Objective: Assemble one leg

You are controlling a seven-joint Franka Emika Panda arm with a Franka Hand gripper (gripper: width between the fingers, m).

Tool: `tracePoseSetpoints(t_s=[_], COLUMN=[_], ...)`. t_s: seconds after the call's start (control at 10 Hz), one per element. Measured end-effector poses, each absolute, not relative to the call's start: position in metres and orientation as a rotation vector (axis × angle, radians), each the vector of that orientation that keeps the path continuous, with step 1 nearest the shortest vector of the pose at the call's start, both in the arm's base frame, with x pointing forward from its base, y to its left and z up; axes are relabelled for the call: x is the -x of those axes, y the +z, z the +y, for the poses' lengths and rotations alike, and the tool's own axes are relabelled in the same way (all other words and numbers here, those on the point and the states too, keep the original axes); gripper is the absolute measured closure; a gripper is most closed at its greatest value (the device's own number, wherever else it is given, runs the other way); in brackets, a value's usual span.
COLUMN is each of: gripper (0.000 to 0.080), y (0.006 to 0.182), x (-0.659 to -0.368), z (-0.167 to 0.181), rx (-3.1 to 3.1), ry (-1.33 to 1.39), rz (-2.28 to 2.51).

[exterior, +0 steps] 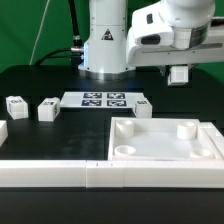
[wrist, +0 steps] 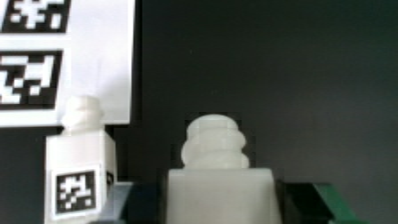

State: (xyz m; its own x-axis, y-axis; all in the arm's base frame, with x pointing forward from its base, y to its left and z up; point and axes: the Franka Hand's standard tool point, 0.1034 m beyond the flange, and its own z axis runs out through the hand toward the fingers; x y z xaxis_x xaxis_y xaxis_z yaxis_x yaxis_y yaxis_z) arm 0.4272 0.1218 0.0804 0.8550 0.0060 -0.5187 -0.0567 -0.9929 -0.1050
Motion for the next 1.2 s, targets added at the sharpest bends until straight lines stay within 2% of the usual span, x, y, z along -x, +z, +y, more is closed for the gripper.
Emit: tracePoseSetpoints(t_s=[0.2,0.4,0.9,1.0,1.2], gripper=[0.0509,0.0509,0.0509,0.0509,0.0509], y=[0.091,0.099,0.097,0.093,0.098], x=[-0.452,-0.462,-0.476,-0.479,-0.497], z=[0.116,0.111,0.118,0.112,0.111], rx=[2.993,3.023,3.004,3.018,3.013], ry=[0.483,0.240,-0.463,-0.437,-0.481], rz=[0.025,0.017,-0.069,-0.141,-0.207])
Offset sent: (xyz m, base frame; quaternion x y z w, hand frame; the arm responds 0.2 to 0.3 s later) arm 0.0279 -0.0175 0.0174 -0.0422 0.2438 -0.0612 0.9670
